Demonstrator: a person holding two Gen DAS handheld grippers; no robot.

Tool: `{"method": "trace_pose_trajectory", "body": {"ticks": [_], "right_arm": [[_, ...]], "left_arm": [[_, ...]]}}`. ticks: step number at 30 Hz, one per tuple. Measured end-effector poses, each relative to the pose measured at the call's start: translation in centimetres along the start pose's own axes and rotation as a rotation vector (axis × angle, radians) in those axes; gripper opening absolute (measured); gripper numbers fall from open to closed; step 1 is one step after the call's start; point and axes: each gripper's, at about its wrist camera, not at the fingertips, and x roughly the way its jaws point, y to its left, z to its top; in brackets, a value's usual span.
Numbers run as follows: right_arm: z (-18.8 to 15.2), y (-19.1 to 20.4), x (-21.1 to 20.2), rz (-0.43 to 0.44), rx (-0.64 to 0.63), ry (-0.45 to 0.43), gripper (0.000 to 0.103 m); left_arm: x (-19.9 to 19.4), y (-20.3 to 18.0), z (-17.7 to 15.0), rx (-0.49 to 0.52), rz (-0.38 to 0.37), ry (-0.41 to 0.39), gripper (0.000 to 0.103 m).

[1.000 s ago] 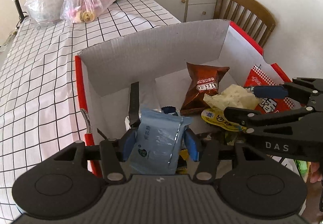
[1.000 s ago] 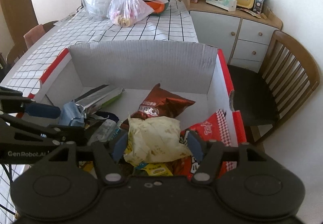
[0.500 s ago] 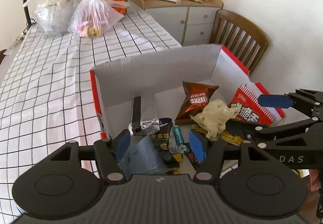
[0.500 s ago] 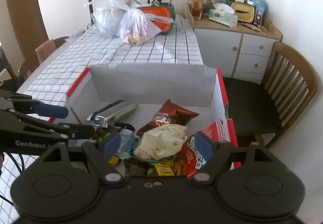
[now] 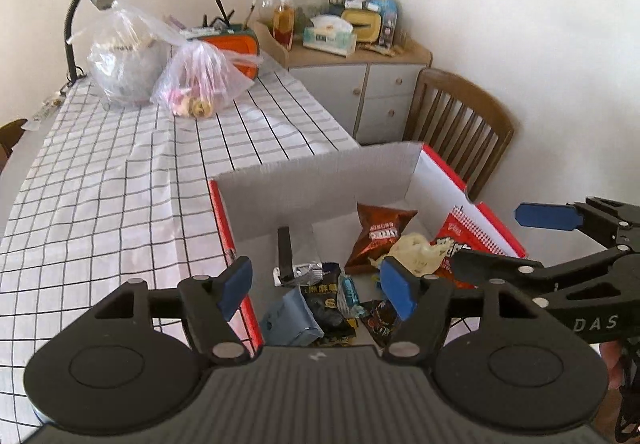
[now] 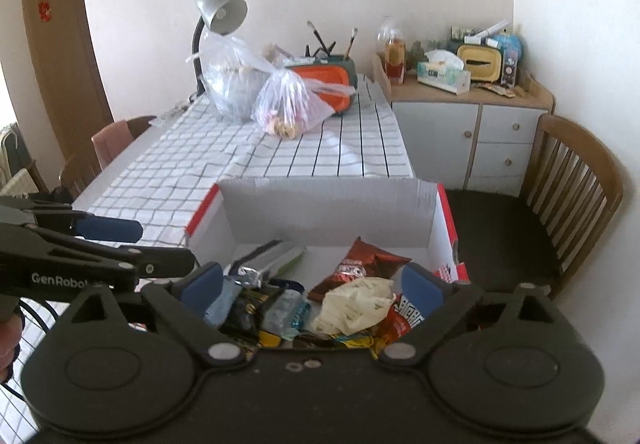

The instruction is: Organize snacks

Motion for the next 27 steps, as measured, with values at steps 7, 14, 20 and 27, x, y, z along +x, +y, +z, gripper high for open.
{"method": "trace_pose_trajectory", "body": {"ticks": [7,14,20,27], "right_arm": [[-0.1,0.6,-1.9,-0.006,0.007,-0.035,0.102],[-0.6,0.9,-3.4,-0.006,0.023,-0.074,0.103],[-1.2,0.6,-4.5,-0.006,0.055,-0.088,0.103],[-1.7,0.6,-5.9,-0.013,0.055,-0.102,0.103]], "left_arm": [[-2.3,0.5,-0.3,-0.012,-0.012,-0.057,0.079],[-4.1,0.7,-0.9,-0.02,-0.026,-0.11,0.091],[-5.5,0.7,-1.4,-0.042,-0.035,-0.143,0.102],[-6.5,0.1,-2.1,-0.056,-0.043,-0.14,0.102]]}}
